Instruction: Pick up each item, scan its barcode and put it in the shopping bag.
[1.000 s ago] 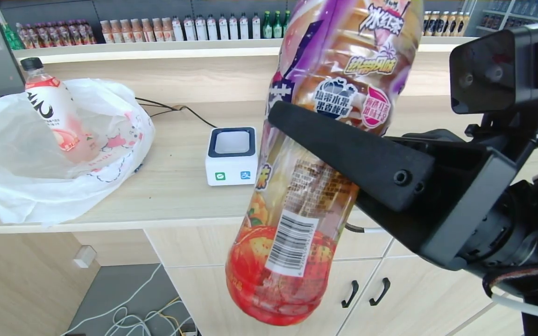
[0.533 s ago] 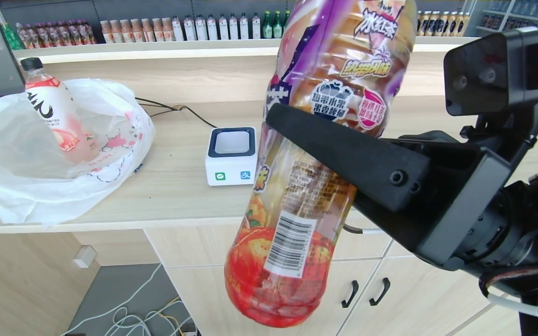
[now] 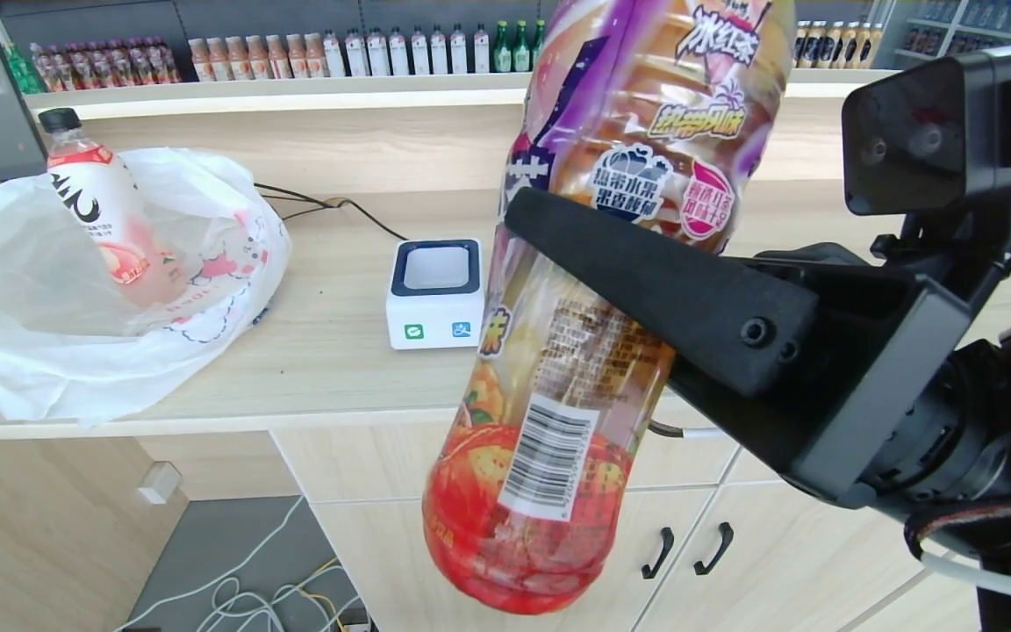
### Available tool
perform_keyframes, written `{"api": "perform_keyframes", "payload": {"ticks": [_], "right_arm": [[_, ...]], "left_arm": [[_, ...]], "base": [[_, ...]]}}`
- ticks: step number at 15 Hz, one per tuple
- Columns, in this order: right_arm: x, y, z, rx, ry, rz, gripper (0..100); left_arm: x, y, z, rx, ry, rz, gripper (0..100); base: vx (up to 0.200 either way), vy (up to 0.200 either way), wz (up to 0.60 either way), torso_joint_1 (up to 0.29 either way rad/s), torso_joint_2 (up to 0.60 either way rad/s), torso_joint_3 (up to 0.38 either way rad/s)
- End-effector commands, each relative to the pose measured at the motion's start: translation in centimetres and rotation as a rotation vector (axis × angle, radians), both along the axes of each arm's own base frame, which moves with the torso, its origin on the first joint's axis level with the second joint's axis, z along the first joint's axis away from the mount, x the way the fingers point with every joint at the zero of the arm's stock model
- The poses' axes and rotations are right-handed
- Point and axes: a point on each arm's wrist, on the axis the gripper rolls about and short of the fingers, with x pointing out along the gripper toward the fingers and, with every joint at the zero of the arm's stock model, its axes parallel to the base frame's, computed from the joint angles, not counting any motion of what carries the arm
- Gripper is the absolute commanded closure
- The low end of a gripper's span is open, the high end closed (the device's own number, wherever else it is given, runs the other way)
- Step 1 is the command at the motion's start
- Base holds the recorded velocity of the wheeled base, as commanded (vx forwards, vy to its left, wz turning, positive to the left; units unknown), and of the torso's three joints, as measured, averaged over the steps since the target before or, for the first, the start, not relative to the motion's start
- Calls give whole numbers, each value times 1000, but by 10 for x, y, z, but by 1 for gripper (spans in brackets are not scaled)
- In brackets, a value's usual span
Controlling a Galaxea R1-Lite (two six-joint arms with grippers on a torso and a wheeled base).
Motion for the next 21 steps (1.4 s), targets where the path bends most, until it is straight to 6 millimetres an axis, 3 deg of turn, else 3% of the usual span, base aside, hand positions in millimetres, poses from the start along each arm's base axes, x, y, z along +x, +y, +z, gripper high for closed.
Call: {"api": "perform_keyframes", "payload": {"ticks": [1,4,9,13,15,16,17,21], "right_arm": [[-1,-1,1,3,-4,-2,100],[12,-11,-7,-24,-36,-113,100],[53,-61,-18,-105,-157,-498,100],[43,-76,-17,-134,-187,-714,100],[38,-86,-19,-185,-149,-944,100],[45,-102,-20,-254,-174,-1174,100],[48,-117,-24,-293,-171,-1281,100],[53,-124,-35,-326,-164,-1325,100]], "left_arm": [[0,0,0,0,0,0,0],[0,0,0,0,0,0,0],[0,0,0,0,0,0,0],[0,0,0,0,0,0,0],[0,0,0,0,0,0,0],[0,0,0,1,0,0,0],[0,0,0,4,0,0,0],[0,0,0,6,0,0,0]], "base": [[0,0,0,0,0,0],[0,0,0,0,0,0],[0,0,0,0,0,0],[0,0,0,0,0,0],[0,0,0,0,0,0],[0,0,0,0,0,0],[0,0,0,0,0,0],[0,0,0,0,0,0]]}}
